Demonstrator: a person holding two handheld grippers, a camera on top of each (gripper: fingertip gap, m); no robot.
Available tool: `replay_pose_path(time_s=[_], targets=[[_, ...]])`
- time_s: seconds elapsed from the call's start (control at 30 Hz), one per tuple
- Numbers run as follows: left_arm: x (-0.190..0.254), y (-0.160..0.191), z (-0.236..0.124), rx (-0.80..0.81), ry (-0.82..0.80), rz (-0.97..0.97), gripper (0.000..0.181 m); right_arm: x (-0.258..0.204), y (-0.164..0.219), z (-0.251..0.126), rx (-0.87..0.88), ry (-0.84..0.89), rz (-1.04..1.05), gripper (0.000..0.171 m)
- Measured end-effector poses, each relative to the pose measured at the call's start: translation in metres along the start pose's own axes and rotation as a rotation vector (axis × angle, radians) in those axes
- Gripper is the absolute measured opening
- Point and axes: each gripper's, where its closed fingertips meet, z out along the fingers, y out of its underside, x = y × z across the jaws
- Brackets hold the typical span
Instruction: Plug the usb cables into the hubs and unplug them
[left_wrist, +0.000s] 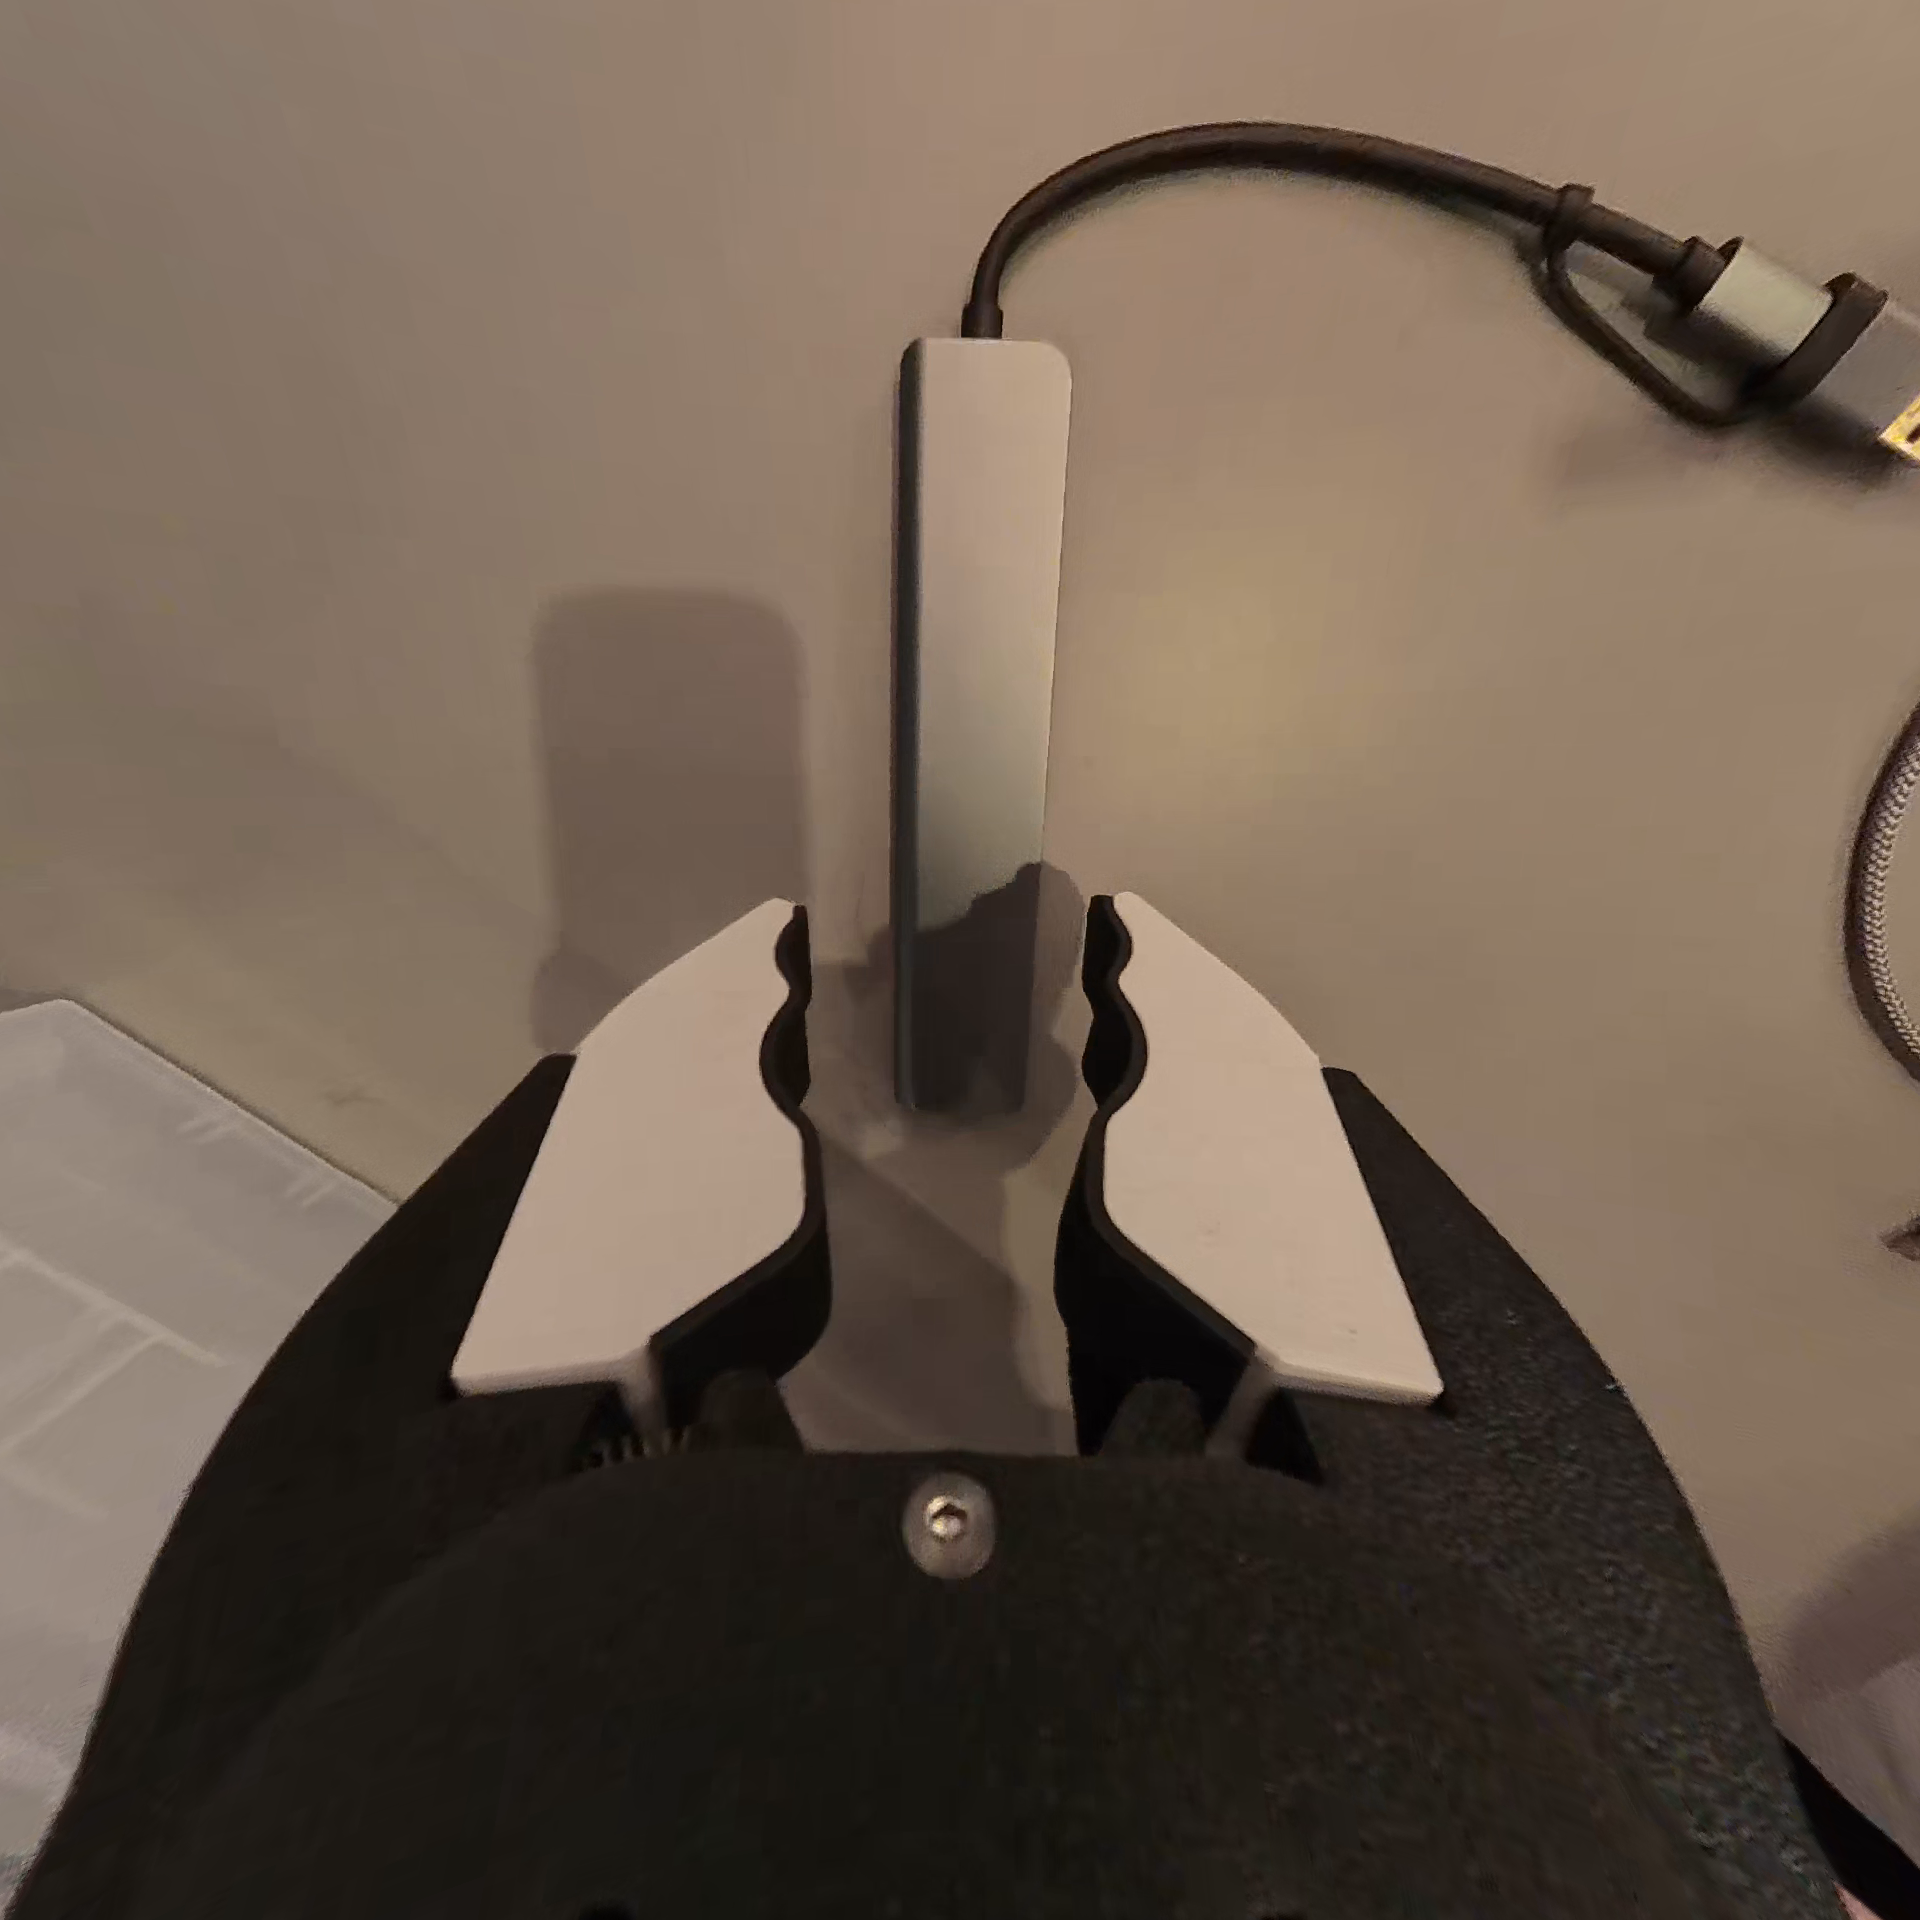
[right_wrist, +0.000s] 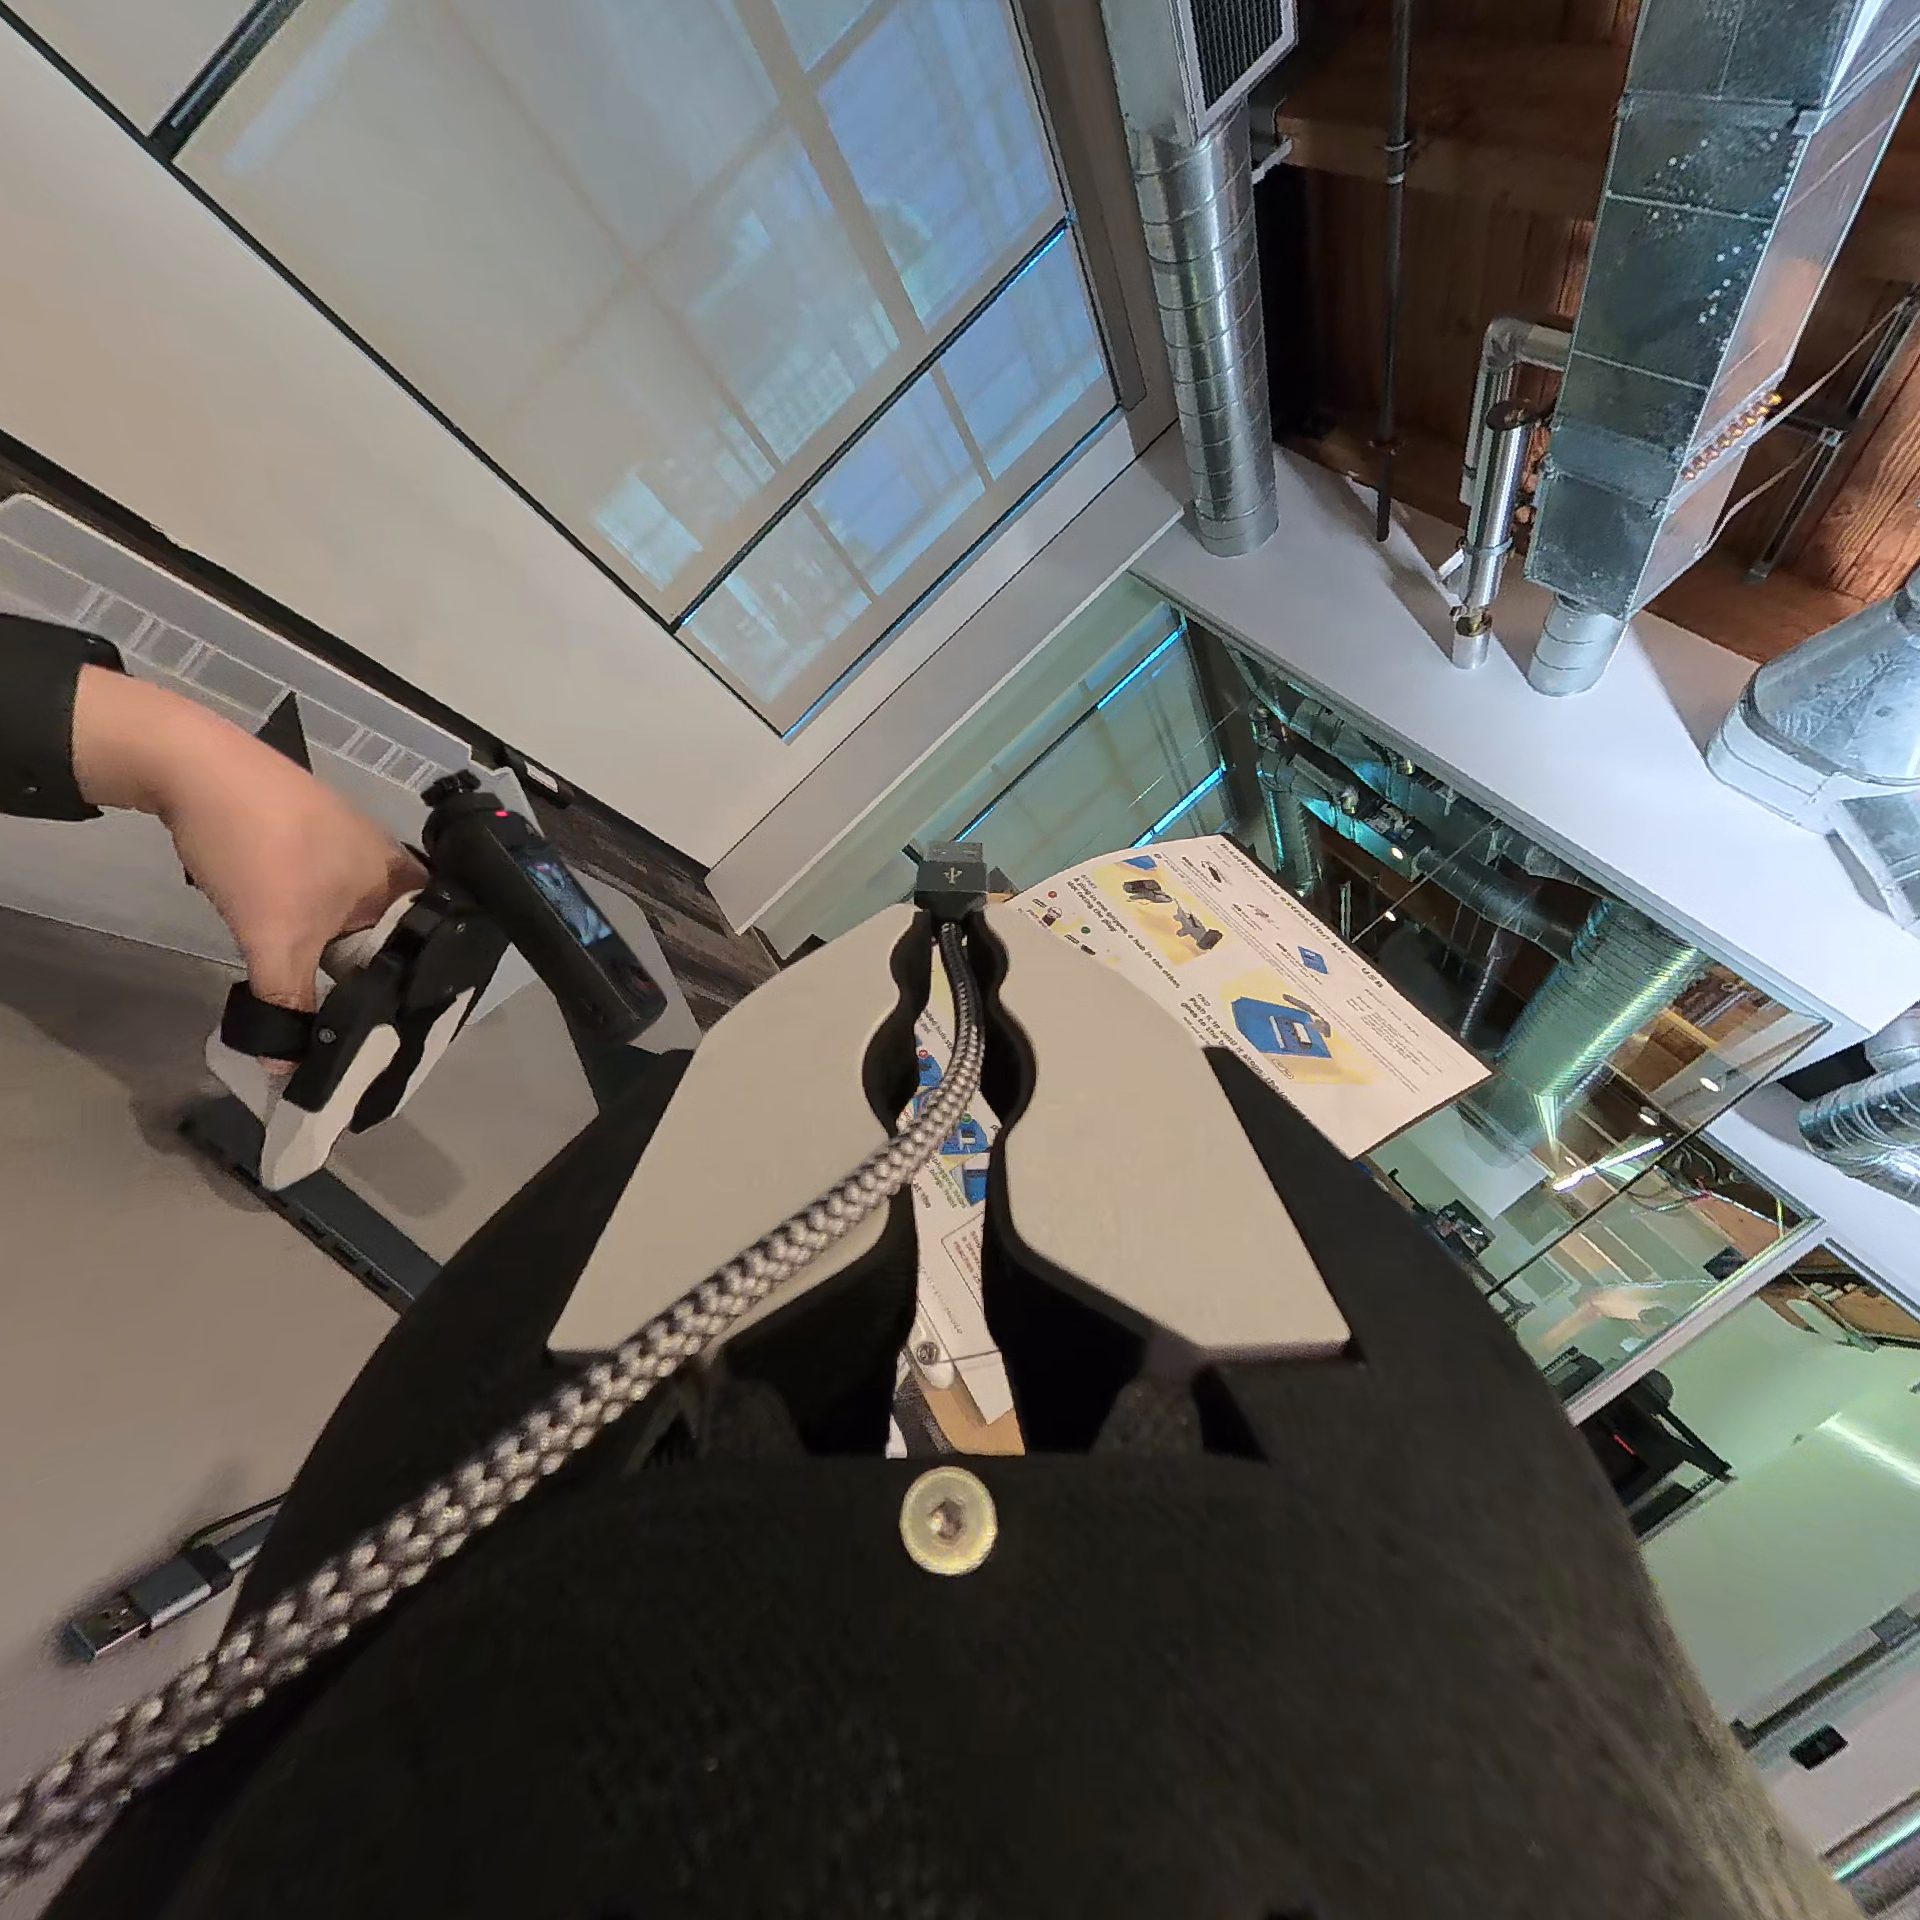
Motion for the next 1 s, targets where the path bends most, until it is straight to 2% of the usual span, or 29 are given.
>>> replay_pose_path(time_s=[0.3,0.37,0.63,0.7,0.8,1.0], targets=[[-0.002,0.002,0.018,-0.032,0.003,0.000,0.048,-0.002,-0.001,0.001,-0.005,-0.005,-0.016,0.007],[-0.003,0.002,0.018,-0.045,-0.020,0.016,0.029,-0.002,0.000,0.001,-0.005,-0.007,-0.013,0.007],[-0.004,0.002,0.018,-0.050,-0.036,0.010,0.030,-0.001,0.000,0.001,-0.007,-0.005,-0.015,0.007],[-0.007,0.002,0.017,-0.047,-0.060,0.017,0.040,-0.001,0.001,0.001,-0.008,-0.006,-0.016,0.007],[-0.001,0.002,0.018,-0.044,-0.024,0.032,0.029,-0.002,0.002,0.001,-0.012,-0.009,-0.016,0.007],[0.001,0.001,0.018,-0.064,0.021,-0.012,0.029,-0.003,0.005,0.003,-0.023,-0.016,-0.016,0.007]])
